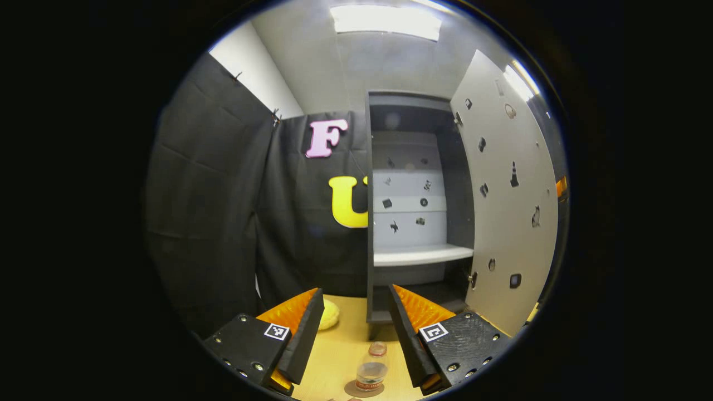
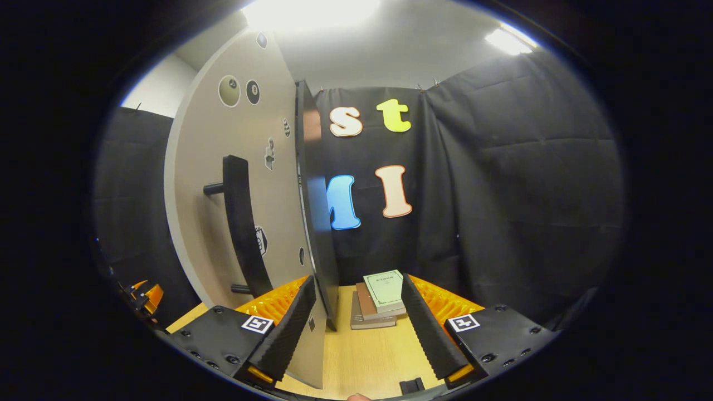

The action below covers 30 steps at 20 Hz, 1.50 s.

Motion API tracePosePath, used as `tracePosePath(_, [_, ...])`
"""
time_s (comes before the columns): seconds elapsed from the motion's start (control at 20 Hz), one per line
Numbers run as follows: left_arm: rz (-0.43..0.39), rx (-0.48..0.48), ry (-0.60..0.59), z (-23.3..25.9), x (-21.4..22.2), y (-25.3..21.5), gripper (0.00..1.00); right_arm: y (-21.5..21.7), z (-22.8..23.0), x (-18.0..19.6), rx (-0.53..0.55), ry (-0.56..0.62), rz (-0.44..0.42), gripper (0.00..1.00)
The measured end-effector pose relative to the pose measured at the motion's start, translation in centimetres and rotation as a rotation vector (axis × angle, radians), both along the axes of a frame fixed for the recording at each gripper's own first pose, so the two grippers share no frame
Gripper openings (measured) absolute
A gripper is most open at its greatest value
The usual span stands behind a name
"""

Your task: Open the cabinet door with the right hand, grasp the bottle in the cabinet with the left hand and place it on the coaster, then close the cabinet door with the right hand.

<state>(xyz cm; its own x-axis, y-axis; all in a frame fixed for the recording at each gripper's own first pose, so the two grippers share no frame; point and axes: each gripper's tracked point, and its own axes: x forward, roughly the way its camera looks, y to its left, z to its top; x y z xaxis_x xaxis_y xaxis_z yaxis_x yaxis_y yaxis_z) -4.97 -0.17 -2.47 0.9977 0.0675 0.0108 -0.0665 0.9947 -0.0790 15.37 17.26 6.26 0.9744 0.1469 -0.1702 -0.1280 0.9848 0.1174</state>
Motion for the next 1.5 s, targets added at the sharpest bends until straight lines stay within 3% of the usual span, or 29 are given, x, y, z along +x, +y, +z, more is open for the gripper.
tracePosePath(0.2, [0.066, 0.04, 0.019, 1.3, -1.1, -0.3, 0.66, 1.1, 0.5, 0.1, -0.022, -0.034, 0.114, 0.98])
tracePosePath(0.3, [0.094, 0.054, 0.016, 2.1, -1.9, -0.7, 0.64, 1.2, 0.5, 0.0, -0.052, -0.047, 0.16, 0.92])
tracePosePath(0.65, [0.093, 0.035, 0.018, 2.0, -0.7, -0.8, 0.69, 3.4, 0.6, -0.7, -0.051, -0.039, 0.283, 0.96])
tracePosePath(0.7, [0.087, 0.025, 0.012, 2.0, -0.3, -0.5, 0.64, 3.5, 0.6, -0.8, -0.053, -0.042, 0.287, 0.96])
tracePosePath(1.0, [0.039, -0.025, 0.01, 0.9, 2.7, 2.9, 0.66, 4.8, 0.7, -1.0, -0.076, -0.043, 0.312, 0.96])
tracePosePath(1.5, [0.023, -0.057, 0.038, -1.9, 5.5, 9.8, 0.67, 7.8, 0.8, -0.9, -0.061, -0.043, 0.352, 0.95])
